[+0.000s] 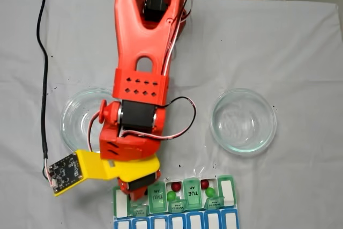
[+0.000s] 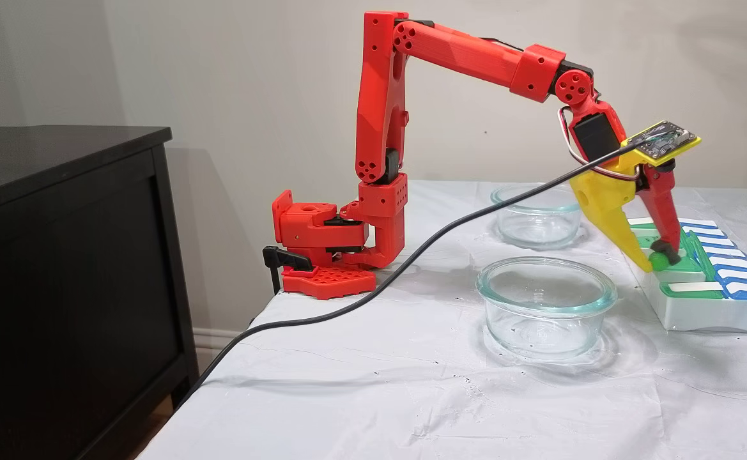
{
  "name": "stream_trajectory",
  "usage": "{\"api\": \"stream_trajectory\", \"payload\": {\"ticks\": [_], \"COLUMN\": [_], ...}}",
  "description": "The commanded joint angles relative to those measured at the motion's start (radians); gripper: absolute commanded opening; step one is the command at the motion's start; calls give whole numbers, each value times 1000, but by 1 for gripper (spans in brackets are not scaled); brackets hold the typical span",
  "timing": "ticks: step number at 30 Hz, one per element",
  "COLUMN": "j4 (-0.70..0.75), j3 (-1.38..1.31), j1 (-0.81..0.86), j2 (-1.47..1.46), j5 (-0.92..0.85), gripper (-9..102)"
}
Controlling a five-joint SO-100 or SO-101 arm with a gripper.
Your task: Sort medicines into box.
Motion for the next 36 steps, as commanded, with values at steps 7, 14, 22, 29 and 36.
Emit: {"api": "stream_trajectory", "payload": {"ticks": [7, 14, 22, 29, 36], "j4": [-107, -124, -123, -118, -77], "j3": [8, 18, 49, 67, 51], "j1": [-31, -40, -44, -48, -41], "j2": [112, 109, 101, 110, 146], "j5": [14, 17, -48, -52, -75], "gripper": [0, 0, 17, 28, 13]}}
